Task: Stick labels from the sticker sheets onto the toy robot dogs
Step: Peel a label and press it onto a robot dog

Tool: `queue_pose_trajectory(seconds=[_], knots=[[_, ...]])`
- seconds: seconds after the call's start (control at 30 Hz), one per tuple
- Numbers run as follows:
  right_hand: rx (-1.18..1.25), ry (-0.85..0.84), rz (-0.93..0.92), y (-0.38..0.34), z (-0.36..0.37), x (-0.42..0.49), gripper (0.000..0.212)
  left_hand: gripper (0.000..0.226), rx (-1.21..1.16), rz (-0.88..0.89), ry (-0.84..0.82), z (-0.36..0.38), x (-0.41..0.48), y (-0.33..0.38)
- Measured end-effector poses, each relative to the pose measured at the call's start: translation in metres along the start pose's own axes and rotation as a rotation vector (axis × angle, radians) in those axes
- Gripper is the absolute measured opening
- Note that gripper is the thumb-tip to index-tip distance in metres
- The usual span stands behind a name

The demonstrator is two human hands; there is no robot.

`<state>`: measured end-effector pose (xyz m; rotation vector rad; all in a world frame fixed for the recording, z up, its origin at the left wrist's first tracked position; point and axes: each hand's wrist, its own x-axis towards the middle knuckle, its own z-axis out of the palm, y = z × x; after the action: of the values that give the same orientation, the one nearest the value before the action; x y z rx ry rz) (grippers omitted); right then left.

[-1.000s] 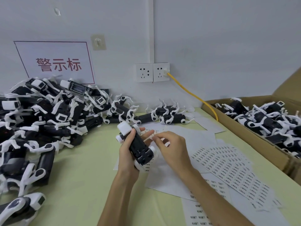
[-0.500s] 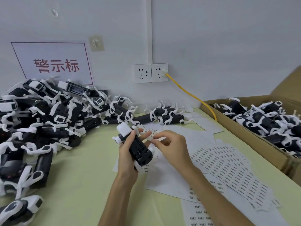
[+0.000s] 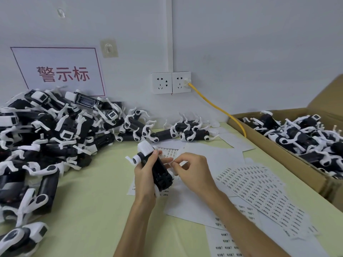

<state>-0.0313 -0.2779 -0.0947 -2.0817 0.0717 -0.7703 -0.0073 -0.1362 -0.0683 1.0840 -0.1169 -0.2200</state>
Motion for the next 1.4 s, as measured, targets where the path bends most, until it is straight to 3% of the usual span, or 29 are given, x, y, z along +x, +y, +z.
queue_pose_trajectory(seconds=[0.33,0.5,0.8,1.03,1.4], knots=[[0.165,-0.173,0.244,-0.013,-0.007,0.001,0.024,0.032,-0.018,0.005,0.074,-0.001,0.001,-0.001],[0.302,-0.242,0.391,-0.017,-0.011,0.003,0.014,0.033,-0.013,0.01,0.083,-0.002,0.001,-0.001],[0.301,-0.264,0.355,-0.018,-0.01,0.001,0.002,0.027,-0.018,0.022,0.083,-0.005,0.003,0.0],[0.338,-0.261,0.431,-0.021,-0.014,0.003,0.02,0.033,0.014,0.06,0.045,-0.002,0.001,-0.002],[0.388,-0.323,0.529,-0.023,-0.017,0.003,0.023,0.023,-0.024,0.066,0.01,-0.002,0.003,-0.004]])
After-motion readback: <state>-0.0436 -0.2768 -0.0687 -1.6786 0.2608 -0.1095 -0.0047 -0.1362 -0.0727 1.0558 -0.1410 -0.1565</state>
